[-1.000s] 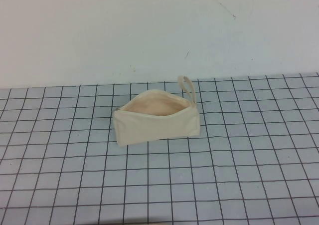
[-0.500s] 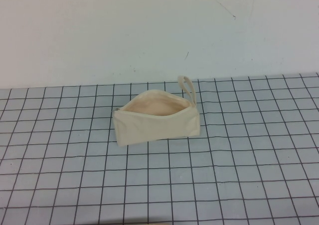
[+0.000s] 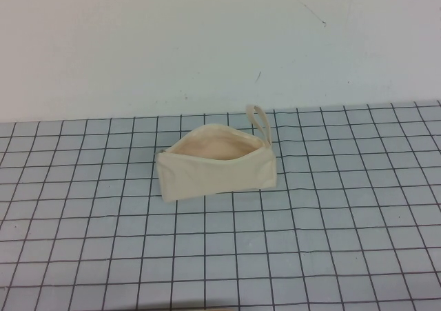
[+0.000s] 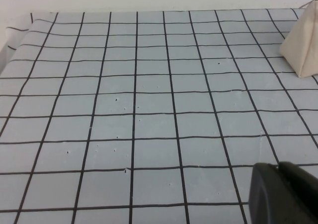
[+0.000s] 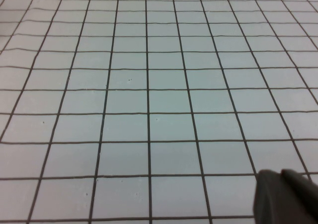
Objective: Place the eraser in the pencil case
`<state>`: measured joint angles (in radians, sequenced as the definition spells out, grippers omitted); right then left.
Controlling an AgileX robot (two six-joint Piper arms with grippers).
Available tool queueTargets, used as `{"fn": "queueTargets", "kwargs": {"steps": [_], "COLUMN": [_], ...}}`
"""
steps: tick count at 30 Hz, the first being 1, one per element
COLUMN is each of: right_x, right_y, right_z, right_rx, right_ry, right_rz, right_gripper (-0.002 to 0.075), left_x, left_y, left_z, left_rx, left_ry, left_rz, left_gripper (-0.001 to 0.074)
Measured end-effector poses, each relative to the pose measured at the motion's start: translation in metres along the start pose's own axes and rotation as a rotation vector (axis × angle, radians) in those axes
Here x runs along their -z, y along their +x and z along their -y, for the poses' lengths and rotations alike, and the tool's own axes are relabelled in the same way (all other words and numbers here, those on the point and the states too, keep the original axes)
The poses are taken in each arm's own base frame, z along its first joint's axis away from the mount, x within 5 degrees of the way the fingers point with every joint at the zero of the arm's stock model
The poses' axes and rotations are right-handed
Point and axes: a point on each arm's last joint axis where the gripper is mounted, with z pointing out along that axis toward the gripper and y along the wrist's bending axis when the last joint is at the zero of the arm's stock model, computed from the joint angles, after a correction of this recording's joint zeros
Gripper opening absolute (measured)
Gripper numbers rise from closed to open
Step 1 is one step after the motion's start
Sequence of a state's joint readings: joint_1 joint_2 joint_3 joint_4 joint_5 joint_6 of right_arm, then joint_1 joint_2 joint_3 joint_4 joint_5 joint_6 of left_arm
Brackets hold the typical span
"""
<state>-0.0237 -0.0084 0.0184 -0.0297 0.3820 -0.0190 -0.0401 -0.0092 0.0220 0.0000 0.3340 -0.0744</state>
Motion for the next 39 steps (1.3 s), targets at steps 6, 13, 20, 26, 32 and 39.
{"fn": "queueTargets", "kwargs": {"steps": [6,13,20,26,32,39], "right_x": [0.0000,0.0000,0.0000,0.0000,0.0000,0.0000], "right_y": [0.0000,0.0000,0.0000,0.0000,0.0000,0.0000], "right_z": [0.0000,0.0000,0.0000,0.0000,0.0000,0.0000], "right_rx": [0.000,0.000,0.000,0.000,0.000,0.000], "right_ry": [0.000,0.000,0.000,0.000,0.000,0.000], "right_rz": [0.000,0.000,0.000,0.000,0.000,0.000], "right_gripper": [-0.0001,-0.0001,-0.0001,-0.0001,-0.0001,-0.0001], "left_x": [0.0001,0.0001,0.0001,0.0001,0.0001,0.0001], "left_y": [-0.0002,0.0000,0.0000,-0.0001,-0.0001,-0.0001], "left_z": [-0.0013,-0.0015,-0.0014,-0.0020,-0.0020,-0.0019], "left_rx": [0.009,0.012,0.008,-0.001,-0.006,-0.005], "left_ry": [-0.024,-0.028,-0.026,-0.037,-0.037,-0.036], "left_rz": [0.002,0.000,0.000,0.001,0.001,0.001], "left_gripper": [0.0000,0.0000,-0.0001,-0.0001,-0.0001,-0.0001]}}
